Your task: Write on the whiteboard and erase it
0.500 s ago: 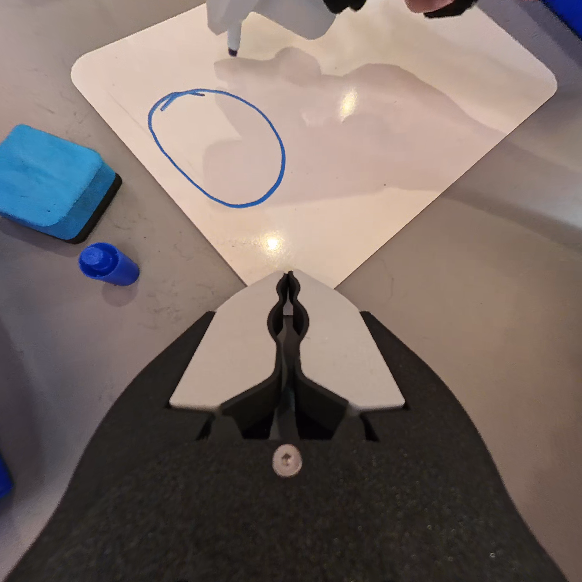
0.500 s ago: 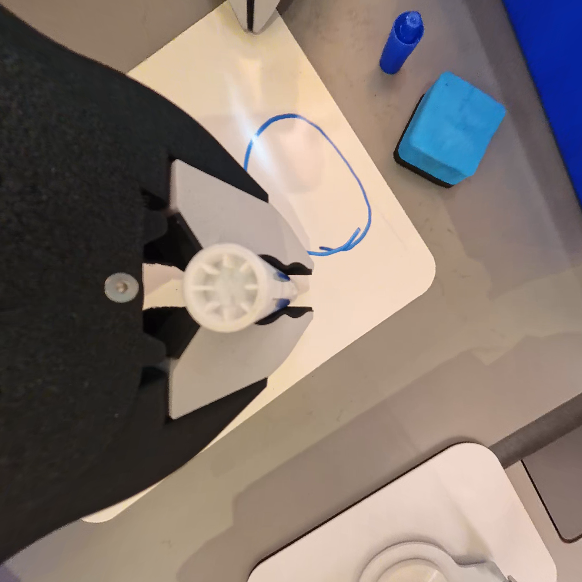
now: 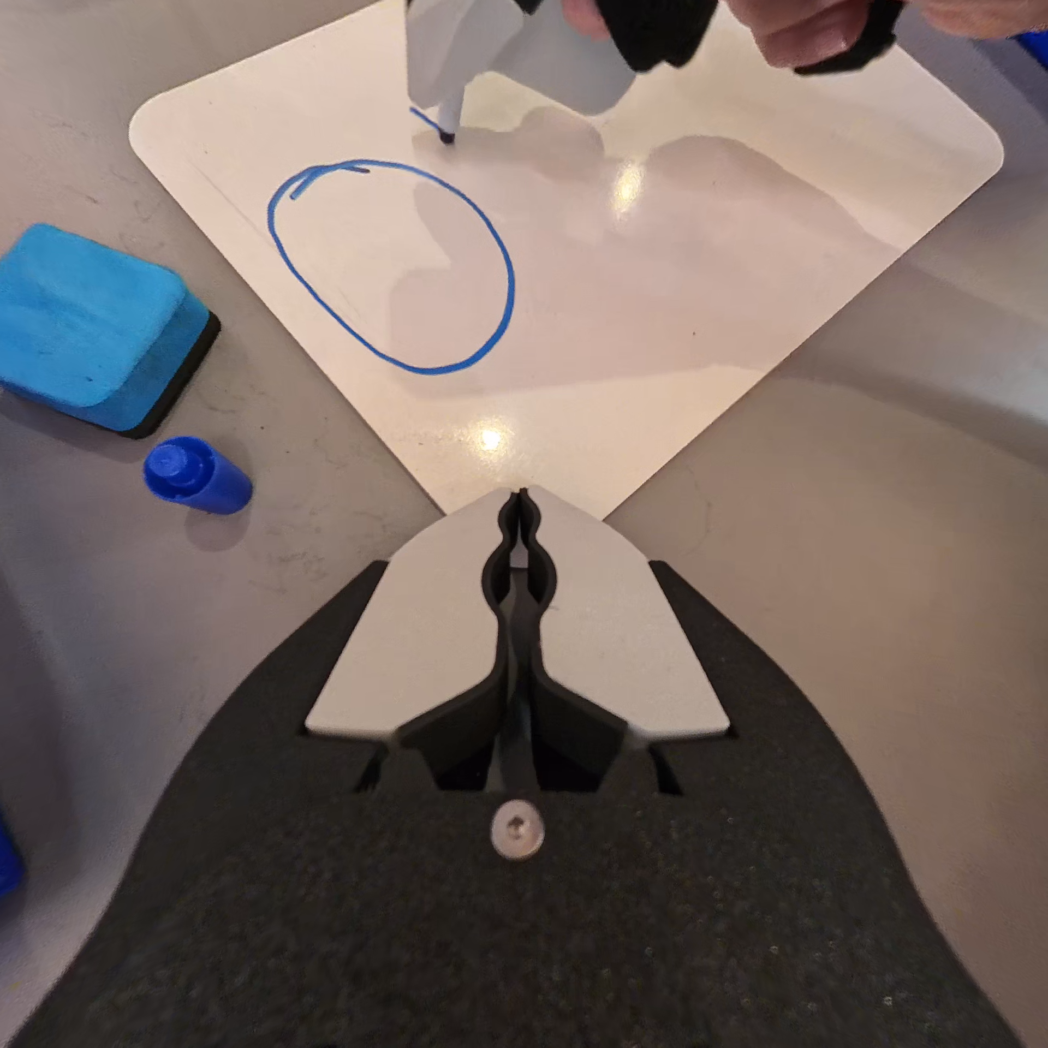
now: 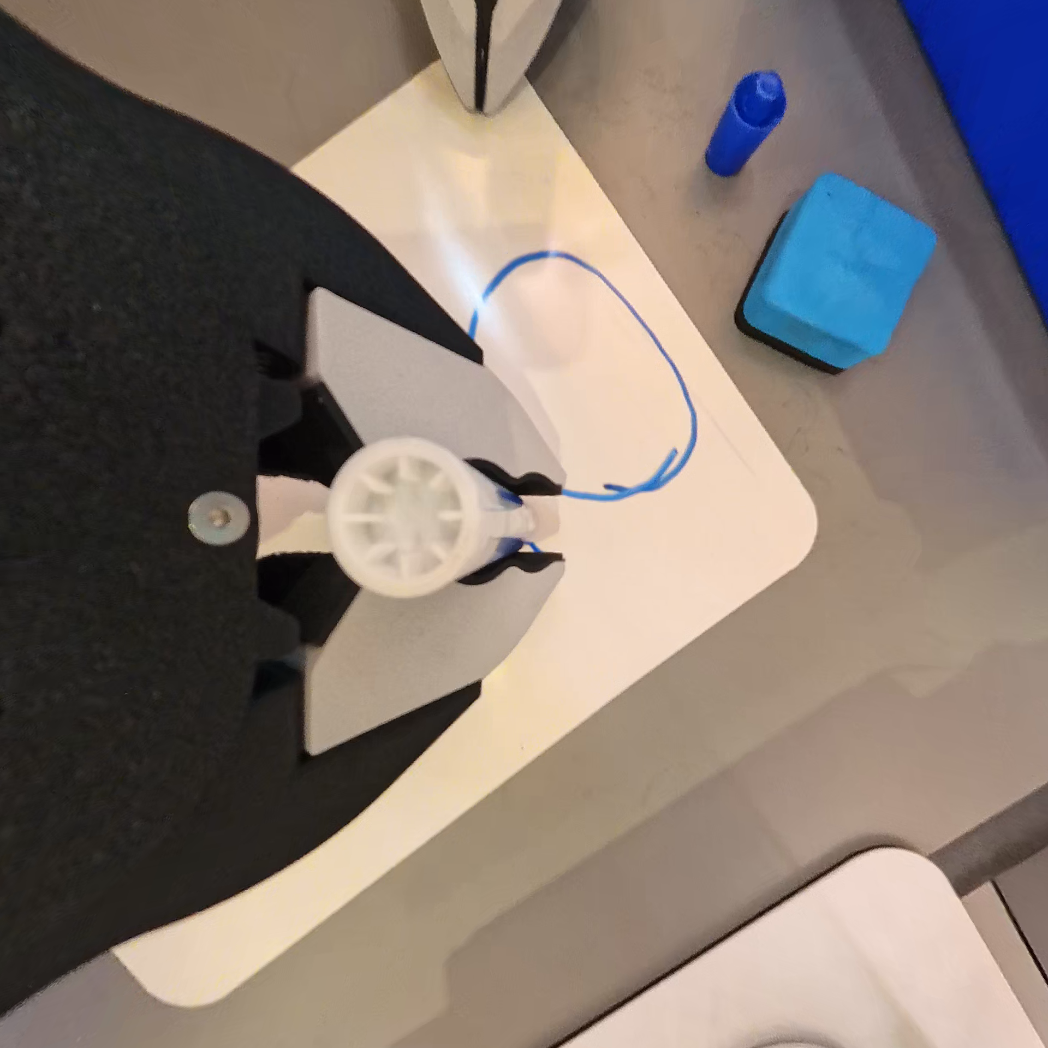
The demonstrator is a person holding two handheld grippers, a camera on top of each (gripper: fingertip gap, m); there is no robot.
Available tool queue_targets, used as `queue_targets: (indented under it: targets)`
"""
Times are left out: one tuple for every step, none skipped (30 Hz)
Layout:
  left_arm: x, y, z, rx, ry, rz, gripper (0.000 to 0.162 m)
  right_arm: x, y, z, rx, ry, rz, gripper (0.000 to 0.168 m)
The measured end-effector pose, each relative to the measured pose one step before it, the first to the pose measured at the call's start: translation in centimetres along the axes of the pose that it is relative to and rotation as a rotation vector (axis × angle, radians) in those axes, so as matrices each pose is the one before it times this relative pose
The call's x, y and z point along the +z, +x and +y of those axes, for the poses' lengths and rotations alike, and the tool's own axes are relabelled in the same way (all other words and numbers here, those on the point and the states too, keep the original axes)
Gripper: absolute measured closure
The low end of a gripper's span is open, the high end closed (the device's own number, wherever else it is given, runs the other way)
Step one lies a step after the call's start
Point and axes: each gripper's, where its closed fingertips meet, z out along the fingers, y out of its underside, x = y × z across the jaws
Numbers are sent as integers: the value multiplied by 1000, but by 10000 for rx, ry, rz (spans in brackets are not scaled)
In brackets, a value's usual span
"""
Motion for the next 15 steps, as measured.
queue_targets:
  targets:
    - [0,0,2,11,0,-11,162,-180,-335,215,-15,0,8,149]
    - [1,1,2,12,1,-10,162,-190,-372,227,-9,-5,5,149]
    - [1,4,2,10,1,-9,162,-203,-376,245,12,-2,0,149]
    - [3,-2,-2,5,0,-7,162,-214,-409,255,9,7,-9,149]
    - [3,-3,-2,6,0,-7,162,-221,-441,259,13,21,-14,149]
    - [-2,0,3,6,2,-7,162,-240,-427,287,13,13,-1,149]
    - [0,-8,0,4,0,-4,162,-248,-407,300,5,7,1,149]
    - [0,6,1,-3,0,3,162,-237,-406,281,26,23,-11,149]
    - [3,-1,-4,-5,-1,6,162,-220,-406,255,51,43,-30,149]
    - [0,2,0,-1,0,1,162,-198,-403,229,50,39,-52,149]
    - [0,-5,0,2,0,-3,162,-193,-376,233,36,16,-47,149]
    - [3,4,-2,0,0,-4,162,-186,-349,215,11,2,-31,149]
    - [7,-13,7,6,0,-6,162,-137,-339,182,3,11,-33,149]
    - [0,-1,0,0,0,0,162,-113,-249,137,-24,5,10,149]
    - [-1,7,1,-4,-1,3,162,-92,-168,117,-28,-10,17,149]
